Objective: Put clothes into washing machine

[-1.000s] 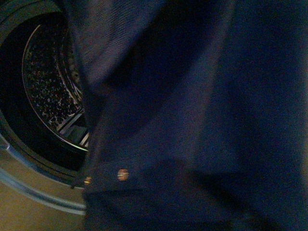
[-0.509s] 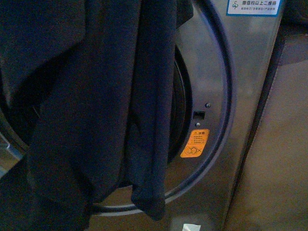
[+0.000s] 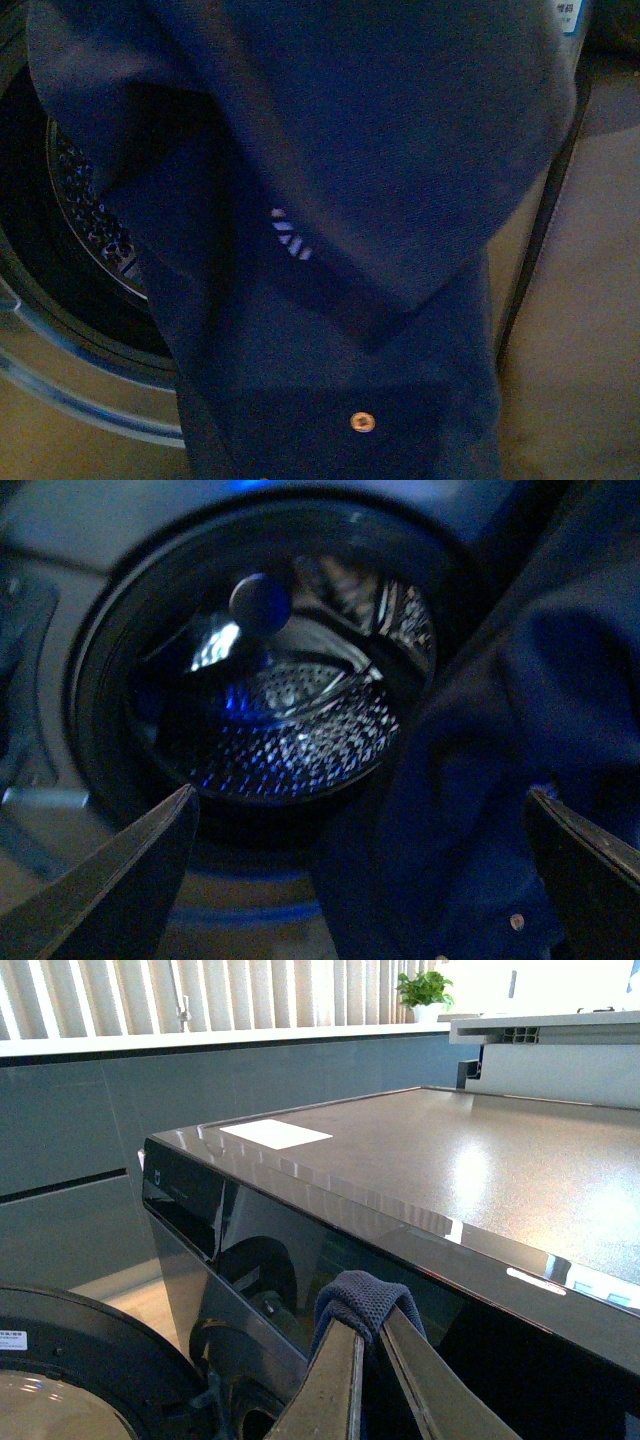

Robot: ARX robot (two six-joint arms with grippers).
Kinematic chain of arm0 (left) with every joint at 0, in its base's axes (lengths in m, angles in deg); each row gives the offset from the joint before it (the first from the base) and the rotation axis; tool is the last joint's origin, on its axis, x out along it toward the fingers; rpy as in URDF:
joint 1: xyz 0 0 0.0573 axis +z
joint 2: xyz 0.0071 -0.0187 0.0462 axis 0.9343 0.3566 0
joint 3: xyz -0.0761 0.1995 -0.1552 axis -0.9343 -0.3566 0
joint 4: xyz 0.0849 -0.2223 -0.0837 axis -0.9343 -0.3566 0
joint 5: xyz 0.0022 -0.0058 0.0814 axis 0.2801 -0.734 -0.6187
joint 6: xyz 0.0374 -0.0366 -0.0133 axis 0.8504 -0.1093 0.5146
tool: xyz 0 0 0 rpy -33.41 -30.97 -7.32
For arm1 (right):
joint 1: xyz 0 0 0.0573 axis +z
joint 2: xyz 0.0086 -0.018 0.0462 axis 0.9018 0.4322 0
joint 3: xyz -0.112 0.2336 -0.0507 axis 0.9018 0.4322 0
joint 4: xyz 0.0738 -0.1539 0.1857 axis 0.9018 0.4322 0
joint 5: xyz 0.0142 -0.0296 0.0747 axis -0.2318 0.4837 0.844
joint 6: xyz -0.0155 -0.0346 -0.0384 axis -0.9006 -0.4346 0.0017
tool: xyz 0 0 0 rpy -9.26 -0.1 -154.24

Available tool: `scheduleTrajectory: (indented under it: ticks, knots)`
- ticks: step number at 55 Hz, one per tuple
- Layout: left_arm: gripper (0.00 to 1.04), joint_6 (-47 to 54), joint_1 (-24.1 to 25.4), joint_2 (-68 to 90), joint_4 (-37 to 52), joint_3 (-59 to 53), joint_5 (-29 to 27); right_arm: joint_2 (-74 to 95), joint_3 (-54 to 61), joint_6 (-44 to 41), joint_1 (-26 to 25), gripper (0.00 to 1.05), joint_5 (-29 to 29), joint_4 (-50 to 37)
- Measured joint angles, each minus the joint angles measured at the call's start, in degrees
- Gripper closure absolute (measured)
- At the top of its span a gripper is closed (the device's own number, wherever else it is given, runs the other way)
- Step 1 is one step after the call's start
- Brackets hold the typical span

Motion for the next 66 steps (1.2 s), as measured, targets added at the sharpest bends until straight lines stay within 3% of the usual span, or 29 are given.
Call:
scheduleTrajectory:
  ticks: [9,29,41,45,52,66]
  knots:
    - [0.07,1.31,-6.69,19.32,8.72,13.07,3.48,0.0,0.0,0.0,0.0,1.02,-0.02,0.0]
    - [0.07,7.1,-22.62,37.03,3.63,31.93,4.61,0.0,0.0,0.0,0.0,1.02,-0.02,0.0]
    - [0.07,8.96,-28.83,42.86,4.04,36.7,6.51,0.0,0.0,0.0,0.0,1.02,-0.02,0.0]
    - [0.07,10.71,-30.91,45.46,3.82,38.71,4.44,0.0,0.0,0.0,0.0,1.02,-0.02,0.0]
    - [0.07,11.78,-33.4,49.94,4.92,42.21,-3.89,0.0,0.0,0.0,0.0,1.02,-0.02,0.0]
    - [0.07,11.43,-38.05,50.88,6.67,42.58,-5.09,0.0,0.0,-0.02,-0.04,1.02,-0.17,0.0]
